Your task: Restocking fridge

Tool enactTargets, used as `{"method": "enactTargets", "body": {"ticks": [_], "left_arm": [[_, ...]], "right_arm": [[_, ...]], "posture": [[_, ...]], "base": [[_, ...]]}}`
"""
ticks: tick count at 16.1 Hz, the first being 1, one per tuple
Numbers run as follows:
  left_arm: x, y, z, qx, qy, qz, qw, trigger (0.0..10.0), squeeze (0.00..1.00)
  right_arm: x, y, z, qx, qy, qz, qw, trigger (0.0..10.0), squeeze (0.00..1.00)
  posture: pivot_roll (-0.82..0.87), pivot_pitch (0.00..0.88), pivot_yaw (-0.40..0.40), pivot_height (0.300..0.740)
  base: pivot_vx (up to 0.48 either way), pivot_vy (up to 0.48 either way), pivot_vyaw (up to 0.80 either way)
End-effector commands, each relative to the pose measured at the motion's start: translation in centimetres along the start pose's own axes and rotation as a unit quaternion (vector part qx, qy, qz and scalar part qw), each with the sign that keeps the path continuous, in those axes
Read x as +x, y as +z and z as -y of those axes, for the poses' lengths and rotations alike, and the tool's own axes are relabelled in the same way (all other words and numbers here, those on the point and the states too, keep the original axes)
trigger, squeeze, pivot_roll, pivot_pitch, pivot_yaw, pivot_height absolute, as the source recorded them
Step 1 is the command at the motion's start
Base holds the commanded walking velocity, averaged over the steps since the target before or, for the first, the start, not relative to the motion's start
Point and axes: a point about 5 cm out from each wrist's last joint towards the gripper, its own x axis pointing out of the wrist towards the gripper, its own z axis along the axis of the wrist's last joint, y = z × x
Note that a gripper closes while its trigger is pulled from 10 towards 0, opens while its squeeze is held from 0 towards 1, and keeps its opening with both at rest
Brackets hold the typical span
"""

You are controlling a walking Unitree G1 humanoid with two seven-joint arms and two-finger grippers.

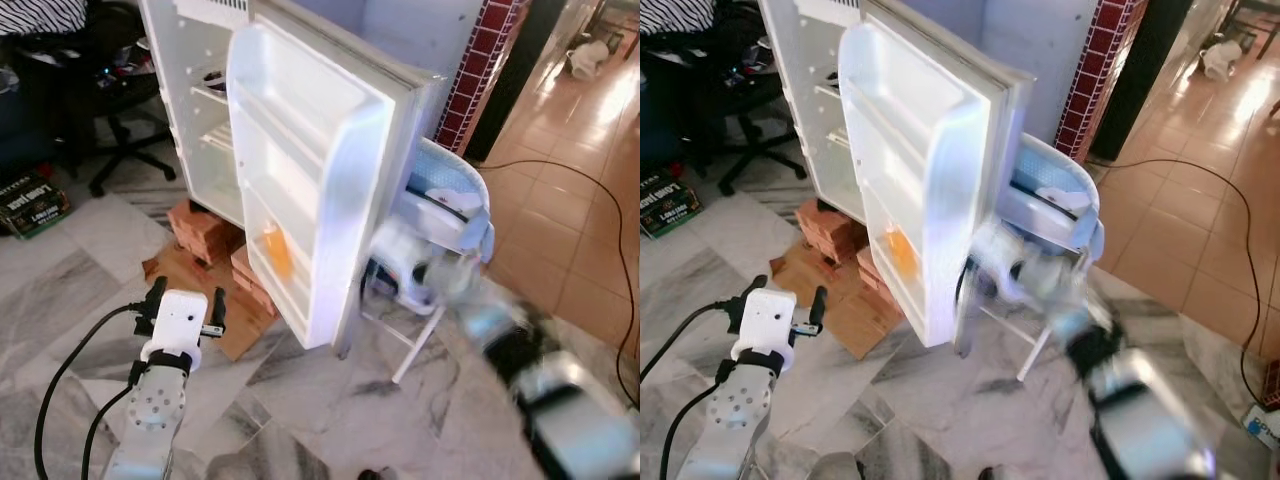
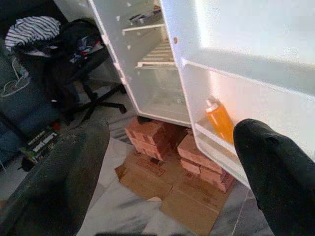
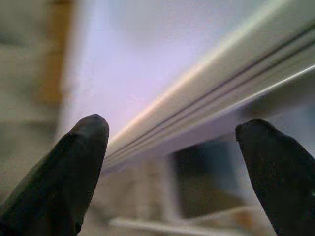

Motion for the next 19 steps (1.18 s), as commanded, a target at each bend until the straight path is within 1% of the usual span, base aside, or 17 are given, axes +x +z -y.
{"method": "enactTargets", "body": {"ticks": [1, 2, 4, 5, 7, 8, 9, 10, 11, 12, 13, 14, 15, 16, 17, 18, 19], "left_arm": [[-0.1, 0.1, -0.2, 0.005, 0.001, -0.002, 1.0, 10.0, 0.0], [-0.2, 0.1, -0.2, 0.005, 0.002, -0.002, 1.0, 10.0, 0.0], [-0.2, 0.1, -0.2, 0.006, 0.001, -0.002, 1.0, 10.0, 0.0], [-0.2, 0.1, 0.0, 0.007, -0.002, -0.003, 1.0, 10.0, 0.0], [0.0, 0.2, 0.2, 0.007, -0.006, -0.002, 1.0, 10.0, 0.0], [0.0, 0.3, 0.3, 0.004, -0.007, -0.001, 1.0, 10.0, 0.0], [0.0, 0.2, 0.3, 0.004, -0.009, -0.003, 1.0, 10.0, 0.0], [0.1, 0.2, 0.4, 0.003, -0.015, -0.003, 1.0, 10.0, 0.0], [0.2, 0.3, 0.4, 0.004, -0.015, -0.001, 1.0, 10.0, 0.0], [0.2, 0.3, 0.4, 0.003, -0.014, 0.0, 1.0, 10.0, 0.0], [0.3, 0.4, 0.4, 0.003, -0.012, 0.001, 1.0, 10.0, 0.0], [0.3, 0.4, 0.4, 0.003, -0.011, 0.002, 1.0, 10.0, 0.0], [0.3, 0.4, 0.3, 0.004, -0.011, 0.001, 1.0, 10.0, 0.0], [0.2, 0.3, 0.3, 0.005, -0.011, 0.0, 1.0, 10.0, 0.0], [0.2, 0.3, 0.3, 0.006, -0.011, -0.002, 1.0, 10.0, 0.0], [0.2, 0.2, 0.3, 0.007, -0.011, -0.002, 1.0, 10.0, 0.0], [0.2, 0.2, 0.3, 0.008, -0.012, -0.002, 1.0, 10.0, 0.0]], "right_arm": [[0.2, 1.1, 1.7, 0.044, -0.08, 0.02, 0.996, 10.0, 0.0], [0.2, 2.3, 2.9, 0.101, -0.127, 0.053, 0.985, 10.0, 0.0], [0.2, 4.7, 3.9, 0.232, -0.18, 0.129, 0.947, 10.0, 0.0], [0.5, 6.0, 3.4, 0.299, -0.17, 0.171, 0.923, 10.0, 0.0], [0.9, 7.8, 1.8, 0.356, -0.117, 0.211, 0.903, 10.0, 0.0], [1.0, 9.3, -0.1, 0.379, -0.036, 0.242, 0.893, 10.0, 0.0], [0.8, 10.2, -1.2, 0.378, 0.018, 0.265, 0.887, 10.0, 0.0], [0.1, 11.1, -2.9, 0.365, 0.114, 0.296, 0.875, 10.0, 0.0], [-1.3, 11.4, -4.3, 0.35, 0.215, 0.318, 0.854, 10.0, 0.0], [-2.4, 11.4, -5.0, 0.334, 0.273, 0.331, 0.839, 10.0, 0.0], [-6.1, 10.8, -6.2, 0.301, 0.416, 0.358, 0.78, 10.0, 0.0], [-7.2, 10.2, -6.2, 0.284, 0.449, 0.358, 0.768, 10.0, 0.0], [-6.4, 8.9, -5.8, 0.272, 0.424, 0.335, 0.796, 10.0, 0.0], [-3.7, 6.7, -4.6, 0.258, 0.327, 0.284, 0.864, 10.0, 0.0], [-2.1, 5.1, -3.4, 0.249, 0.252, 0.238, 0.904, 10.0, 0.0], [-1.5, 4.3, -2.8, 0.242, 0.22, 0.209, 0.921, 10.0, 0.0], [-0.8, 3.8, -1.5, 0.223, 0.146, 0.199, 0.943, 10.0, 0.0]], "posture": [[0.22, 0.042, -0.054, 0.74], [0.23, 0.043, -0.056, 0.74], [0.22, 0.044, -0.053, 0.74], [0.22, 0.044, -0.053, 0.74], [0.21, 0.046, -0.052, 0.74], [0.21, 0.047, -0.051, 0.74], [0.19, 0.045, -0.047, 0.74], [0.19, 0.044, -0.047, 0.74], [0.19, 0.044, -0.047, 0.74], [0.19, 0.044, -0.047, 0.74], [0.19, 0.043, -0.048, 0.74], [0.19, 0.044, -0.048, 0.74], [0.19, 0.043, -0.049, 0.74], [0.19, 0.042, -0.049, 0.74], [0.2, 0.042, -0.048, 0.74], [0.2, 0.041, -0.048, 0.74], [0.2, 0.039, -0.049, 0.74]], "base": [[0.0, 0.0, 0.0], [0.0, 0.0, 0.0], [0.0, 0.0, 0.0], [0.0, 0.0, 0.0], [0.0, 0.0, 0.0], [0.0, 0.0, 0.0], [0.0, 0.0, 0.0], [0.0, 0.0, 0.0], [0.0, 0.0, 0.0], [0.0, 0.0, 0.0], [0.0, 0.0, 0.0], [0.0, 0.0, 0.0], [0.0, 0.0, 0.0], [0.0, 0.0, 0.0], [0.0, 0.0, 0.0], [0.0, 0.0, 0.0], [0.0, 0.0, 0.0]]}}
